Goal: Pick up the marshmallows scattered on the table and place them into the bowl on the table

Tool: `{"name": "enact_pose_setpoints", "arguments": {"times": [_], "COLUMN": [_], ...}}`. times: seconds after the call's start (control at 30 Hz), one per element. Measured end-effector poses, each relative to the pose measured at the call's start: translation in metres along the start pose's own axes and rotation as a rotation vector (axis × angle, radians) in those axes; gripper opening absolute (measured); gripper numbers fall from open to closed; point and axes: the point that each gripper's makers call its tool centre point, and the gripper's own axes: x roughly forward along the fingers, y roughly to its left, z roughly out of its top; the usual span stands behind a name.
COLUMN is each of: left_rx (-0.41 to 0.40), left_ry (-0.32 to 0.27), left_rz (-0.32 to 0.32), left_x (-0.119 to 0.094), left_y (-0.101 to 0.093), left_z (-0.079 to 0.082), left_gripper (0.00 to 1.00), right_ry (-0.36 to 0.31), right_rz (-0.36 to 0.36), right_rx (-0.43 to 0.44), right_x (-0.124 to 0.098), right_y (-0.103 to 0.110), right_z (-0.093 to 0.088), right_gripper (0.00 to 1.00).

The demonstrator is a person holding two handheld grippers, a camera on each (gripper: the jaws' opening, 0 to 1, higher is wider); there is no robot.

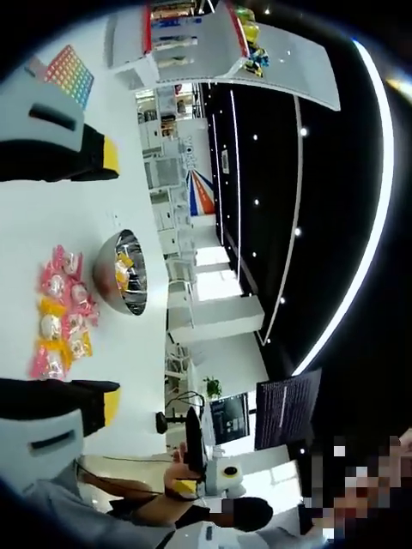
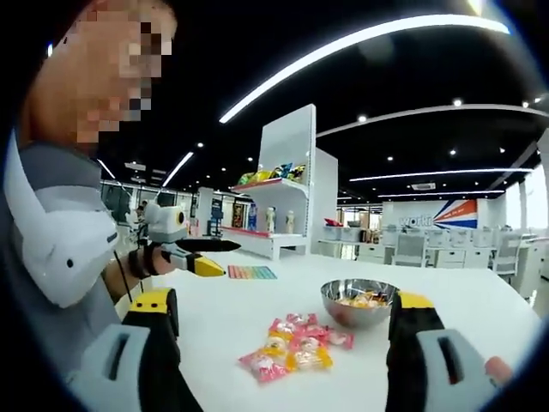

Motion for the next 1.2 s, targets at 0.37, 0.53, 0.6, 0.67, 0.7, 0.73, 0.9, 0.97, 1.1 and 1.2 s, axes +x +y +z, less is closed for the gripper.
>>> {"name": "enact_pose_setpoints", "arguments": {"times": [0.37, 0.53, 0.6, 0.67, 0.7, 0.73, 0.9, 0.97, 1.1, 1.2], "left_rx": [0.064, 0.041, 0.036, 0.027, 0.036, 0.057, 0.025, 0.013, 0.024, 0.021], "left_ry": [0.139, 0.250, 0.258, 0.304, 0.313, 0.324, 0.378, 0.381, 0.422, 0.436], "left_rz": [0.056, 0.033, 0.027, 0.013, 0.011, 0.018, -0.029, -0.036, -0.066, -0.094], "left_x": [0.049, 0.101, 0.115, 0.129, 0.136, 0.143, 0.165, 0.167, 0.165, 0.163], "left_y": [0.043, 0.056, 0.057, 0.056, 0.056, 0.059, 0.051, 0.049, 0.042, 0.037], "left_z": [-0.031, -0.079, -0.089, -0.105, -0.110, -0.116, -0.144, -0.148, -0.160, -0.164], "left_gripper": [0.96, 0.95, 0.94, 0.89, 0.87, 0.84, 0.72, 0.65, 0.59, 0.55], "right_ry": [0.015, 0.010, 0.005, -0.001, -0.003, -0.003, 0.008, 0.009, 0.010, 0.009], "right_rz": [-0.007, -0.009, -0.017, -0.025, -0.030, -0.036, -0.053, -0.060, -0.071, -0.072], "right_rx": [-0.008, -0.012, -0.017, -0.019, -0.021, -0.023, -0.028, -0.033, -0.029, -0.025], "right_x": [0.002, -0.002, -0.004, -0.007, -0.008, -0.008, -0.013, -0.016, -0.018, -0.018], "right_y": [0.001, 0.001, -0.001, -0.003, -0.004, -0.005, -0.010, -0.011, -0.014, -0.015], "right_z": [-0.003, 0.001, 0.003, 0.005, 0.006, 0.005, 0.003, 0.003, 0.002, 0.002], "right_gripper": [0.96, 0.96, 0.96, 0.96, 0.95, 0.95, 0.95, 0.95, 0.95, 0.95]}}
